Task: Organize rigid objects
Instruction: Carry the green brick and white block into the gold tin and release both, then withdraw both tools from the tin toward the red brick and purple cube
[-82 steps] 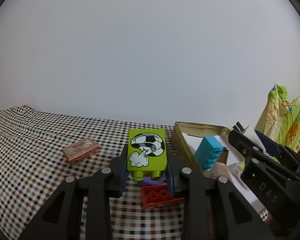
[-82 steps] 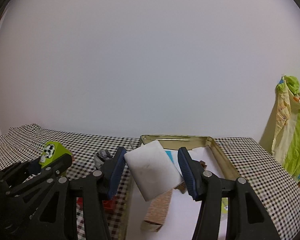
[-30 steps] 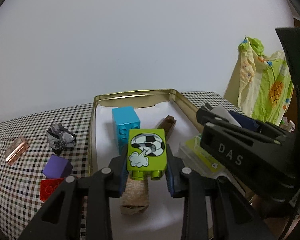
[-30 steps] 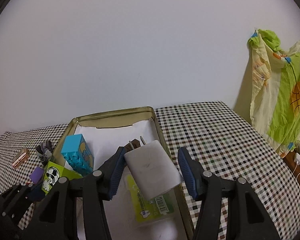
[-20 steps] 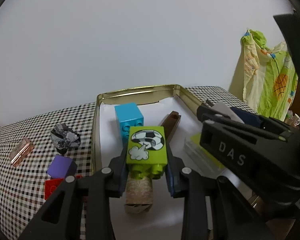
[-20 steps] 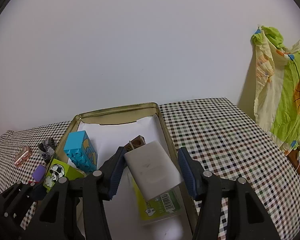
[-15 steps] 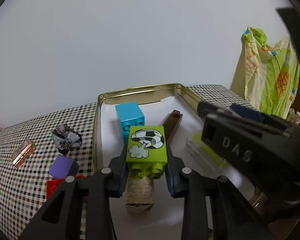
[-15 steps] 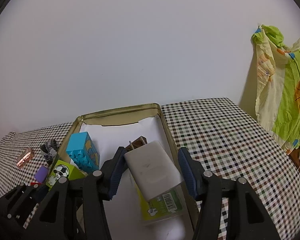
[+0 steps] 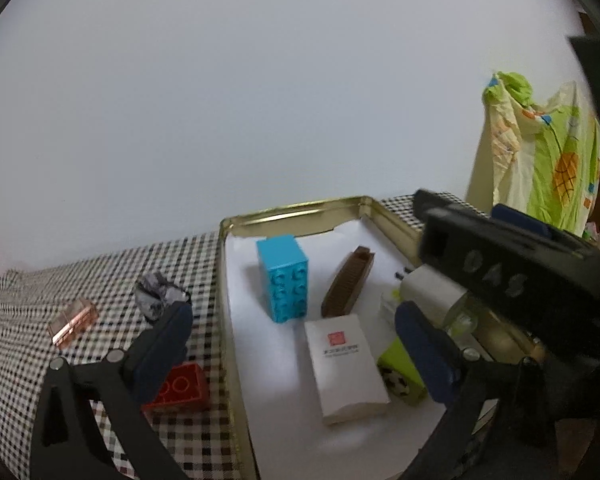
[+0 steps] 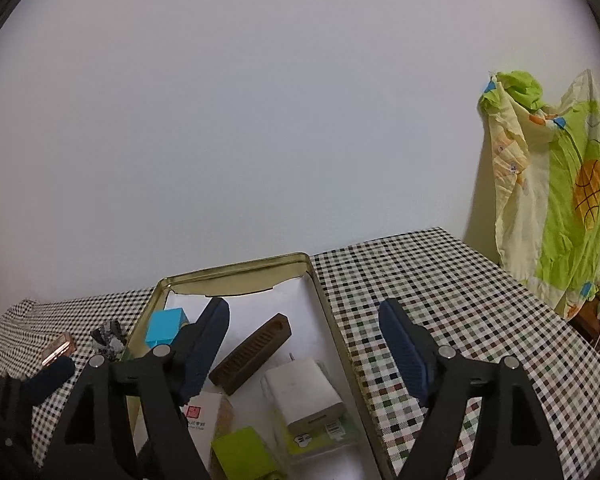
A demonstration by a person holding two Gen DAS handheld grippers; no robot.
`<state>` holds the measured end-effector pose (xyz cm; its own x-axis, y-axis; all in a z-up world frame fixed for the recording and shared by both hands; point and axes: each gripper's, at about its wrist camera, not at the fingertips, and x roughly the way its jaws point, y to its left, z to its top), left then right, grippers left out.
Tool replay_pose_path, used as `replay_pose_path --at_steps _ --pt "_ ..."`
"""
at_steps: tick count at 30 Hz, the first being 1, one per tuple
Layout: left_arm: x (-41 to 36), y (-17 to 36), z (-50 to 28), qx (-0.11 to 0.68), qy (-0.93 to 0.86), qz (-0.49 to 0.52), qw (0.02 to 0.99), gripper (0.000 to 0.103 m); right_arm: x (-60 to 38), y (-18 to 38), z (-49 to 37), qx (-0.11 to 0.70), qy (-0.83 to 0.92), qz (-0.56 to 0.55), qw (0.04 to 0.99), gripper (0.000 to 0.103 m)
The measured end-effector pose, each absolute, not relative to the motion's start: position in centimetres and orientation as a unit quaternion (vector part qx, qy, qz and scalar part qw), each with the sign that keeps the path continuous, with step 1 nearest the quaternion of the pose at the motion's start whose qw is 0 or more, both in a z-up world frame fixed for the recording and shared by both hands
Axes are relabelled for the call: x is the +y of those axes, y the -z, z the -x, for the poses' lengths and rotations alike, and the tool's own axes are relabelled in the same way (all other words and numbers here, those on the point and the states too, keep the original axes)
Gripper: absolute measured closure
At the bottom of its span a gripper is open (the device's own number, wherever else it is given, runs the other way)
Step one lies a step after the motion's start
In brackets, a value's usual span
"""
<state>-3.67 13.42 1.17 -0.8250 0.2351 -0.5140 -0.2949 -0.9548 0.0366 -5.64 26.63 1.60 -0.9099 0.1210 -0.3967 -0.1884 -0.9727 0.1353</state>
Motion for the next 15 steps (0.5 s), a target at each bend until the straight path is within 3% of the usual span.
replay_pose_path --at_steps 10,15 --pt "9.6 -0.9 4.0 0.019 -0.958 0.267 0.104 0.001 27.1 -1.7 3.7 0.112 -0.980 0.136 0.092 0.024" --pt "8.2 -0.9 3.8 0.016 -0.962 0.259 0.088 0.001 26.4 -1.4 2.8 0.081 -0.983 0.095 0.132 0.024"
